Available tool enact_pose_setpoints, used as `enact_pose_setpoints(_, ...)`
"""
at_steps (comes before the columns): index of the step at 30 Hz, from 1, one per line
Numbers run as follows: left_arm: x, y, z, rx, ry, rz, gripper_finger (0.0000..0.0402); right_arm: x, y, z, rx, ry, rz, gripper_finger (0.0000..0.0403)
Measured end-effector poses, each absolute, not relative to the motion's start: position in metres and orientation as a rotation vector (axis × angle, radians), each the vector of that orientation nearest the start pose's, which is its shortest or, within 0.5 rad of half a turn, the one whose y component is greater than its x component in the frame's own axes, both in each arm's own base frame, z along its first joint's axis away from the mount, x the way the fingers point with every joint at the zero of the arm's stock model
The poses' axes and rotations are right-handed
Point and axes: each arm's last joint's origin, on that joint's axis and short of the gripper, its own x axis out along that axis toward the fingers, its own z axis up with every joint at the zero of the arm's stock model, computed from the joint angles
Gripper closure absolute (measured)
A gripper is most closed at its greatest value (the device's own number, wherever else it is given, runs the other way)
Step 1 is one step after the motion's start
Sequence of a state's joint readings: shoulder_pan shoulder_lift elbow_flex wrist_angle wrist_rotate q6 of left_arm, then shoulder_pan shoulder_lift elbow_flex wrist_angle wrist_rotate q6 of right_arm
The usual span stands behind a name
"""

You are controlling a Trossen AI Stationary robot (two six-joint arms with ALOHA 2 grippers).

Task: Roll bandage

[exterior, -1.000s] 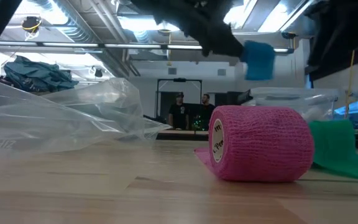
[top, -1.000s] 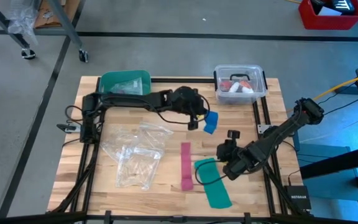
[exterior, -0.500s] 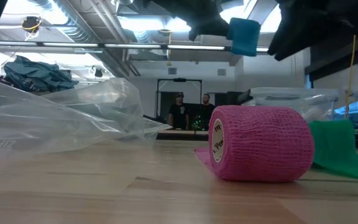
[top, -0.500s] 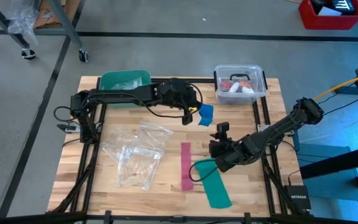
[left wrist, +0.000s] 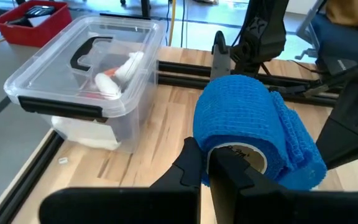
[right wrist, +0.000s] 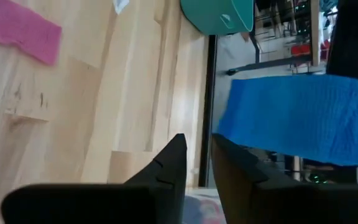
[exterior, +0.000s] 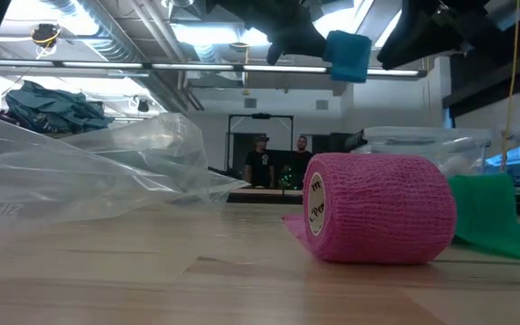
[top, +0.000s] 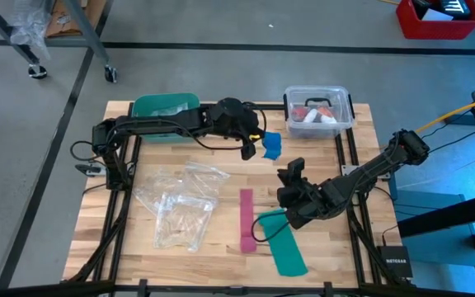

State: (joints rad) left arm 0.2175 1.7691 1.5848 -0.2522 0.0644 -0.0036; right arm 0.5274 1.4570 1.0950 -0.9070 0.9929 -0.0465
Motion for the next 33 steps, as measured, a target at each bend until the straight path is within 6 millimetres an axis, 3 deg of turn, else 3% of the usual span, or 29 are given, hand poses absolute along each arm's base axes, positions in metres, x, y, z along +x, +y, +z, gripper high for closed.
enact_pose_setpoints(8,0.403,0.087,0.336,-0.087,0.421,0.154,0.0400,0.241,0.112,0.255,-0.937,0.943,-0.376,0.0326)
enact_pose_setpoints(15,0.403,0.086,0.336,-0.090,0.421,0.153,0.0400,0.248,0.097,0.255,-0.892,0.987,-0.405,0.0318)
enact_pose_setpoints(27,0.402,0.090,0.337,-0.088,0.412,0.162,0.0399,0.256,0.074,0.254,-0.906,1.059,-0.425,0.0192)
enact_pose_setpoints(33,0.400,0.091,0.342,-0.083,0.392,0.165,0.0399,0.258,0.076,0.254,-0.783,1.023,-0.432,0.0167)
